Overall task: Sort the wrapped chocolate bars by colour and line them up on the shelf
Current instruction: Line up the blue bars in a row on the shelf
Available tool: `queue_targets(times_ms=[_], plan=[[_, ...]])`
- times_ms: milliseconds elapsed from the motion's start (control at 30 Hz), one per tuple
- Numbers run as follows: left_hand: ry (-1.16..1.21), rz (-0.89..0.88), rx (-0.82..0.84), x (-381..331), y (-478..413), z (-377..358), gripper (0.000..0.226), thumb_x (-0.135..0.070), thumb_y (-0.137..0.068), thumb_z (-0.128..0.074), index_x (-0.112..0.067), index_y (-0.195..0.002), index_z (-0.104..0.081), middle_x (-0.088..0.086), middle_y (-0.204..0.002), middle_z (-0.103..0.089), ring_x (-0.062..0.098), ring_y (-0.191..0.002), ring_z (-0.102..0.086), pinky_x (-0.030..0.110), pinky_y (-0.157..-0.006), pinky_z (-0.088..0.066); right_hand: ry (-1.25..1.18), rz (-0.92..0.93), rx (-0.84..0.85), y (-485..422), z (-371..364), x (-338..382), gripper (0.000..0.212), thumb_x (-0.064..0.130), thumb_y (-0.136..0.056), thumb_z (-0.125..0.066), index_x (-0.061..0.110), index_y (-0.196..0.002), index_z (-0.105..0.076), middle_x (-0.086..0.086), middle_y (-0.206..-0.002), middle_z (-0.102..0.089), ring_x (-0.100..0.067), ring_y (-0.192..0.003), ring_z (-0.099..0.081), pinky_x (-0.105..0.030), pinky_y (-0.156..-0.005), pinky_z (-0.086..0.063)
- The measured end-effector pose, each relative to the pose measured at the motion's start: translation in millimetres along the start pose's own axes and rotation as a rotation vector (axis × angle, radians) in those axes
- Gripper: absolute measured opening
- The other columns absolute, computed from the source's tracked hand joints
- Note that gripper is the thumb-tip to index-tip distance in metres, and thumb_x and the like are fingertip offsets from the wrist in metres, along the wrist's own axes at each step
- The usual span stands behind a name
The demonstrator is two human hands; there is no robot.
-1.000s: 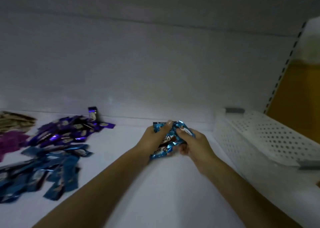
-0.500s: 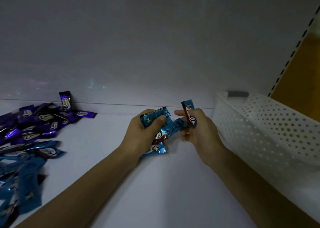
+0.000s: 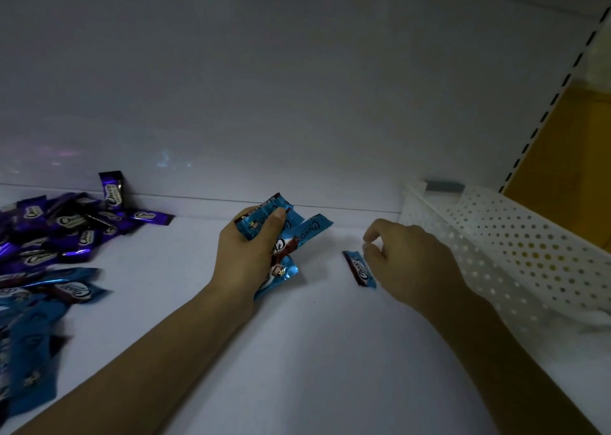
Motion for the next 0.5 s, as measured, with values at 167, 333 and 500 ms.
queue_targets(times_ms=[167, 333, 500], plan=[[-0.001, 0.000, 0.008, 1.2, 0.3, -1.5, 0.019, -0.024, -0.090, -0.062, -0.013, -0.105, -0.066, 0.000, -0.085, -0.075, 0.010, -0.066, -0.071, 0.020, -0.047, -0.051, 0.131, 0.150, 0.188, 3.8, 2.7, 6.4, 0.015, 0.018, -0.095, -0.045, 0.018, -0.100, -0.059, 0.002, -0.089, -0.062, -0.013, -0.081, -0.060, -0.023, -0.069, -0.048], [0.004, -0.008, -0.005, 1.9, -0.3, 0.1, 0.020, -0.024, -0.091, -0.062, -0.012, -0.107, -0.066, 0.001, -0.085, -0.075, 0.009, -0.066, -0.071, 0.019, -0.047, -0.051, 0.069, 0.200, 0.253, 9.0, -6.6, 14.3, 0.021, 0.025, -0.093, -0.051, 0.018, -0.101, -0.069, 0.000, -0.101, -0.067, -0.014, -0.089, -0.061, -0.023, -0.078, -0.048], [0.056, 0.008, -0.075, 2.2, -6.1, 5.5, 0.020, -0.025, -0.092, -0.060, -0.014, -0.108, -0.066, -0.006, -0.077, -0.075, 0.006, -0.058, -0.068, 0.019, -0.045, -0.051, -0.029, 0.310, 0.235, 12.8, -21.1, 25.3, 0.034, 0.046, -0.090, -0.053, 0.026, -0.113, -0.067, 0.005, -0.113, -0.054, -0.011, -0.103, -0.051, -0.026, -0.088, -0.043]])
Point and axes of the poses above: each hand's wrist, its own y-axis away from the middle knuckle, its own z-axis out of the back of the hand, x = y × z, the point moved 5 cm from there along -y, towards the middle knuckle
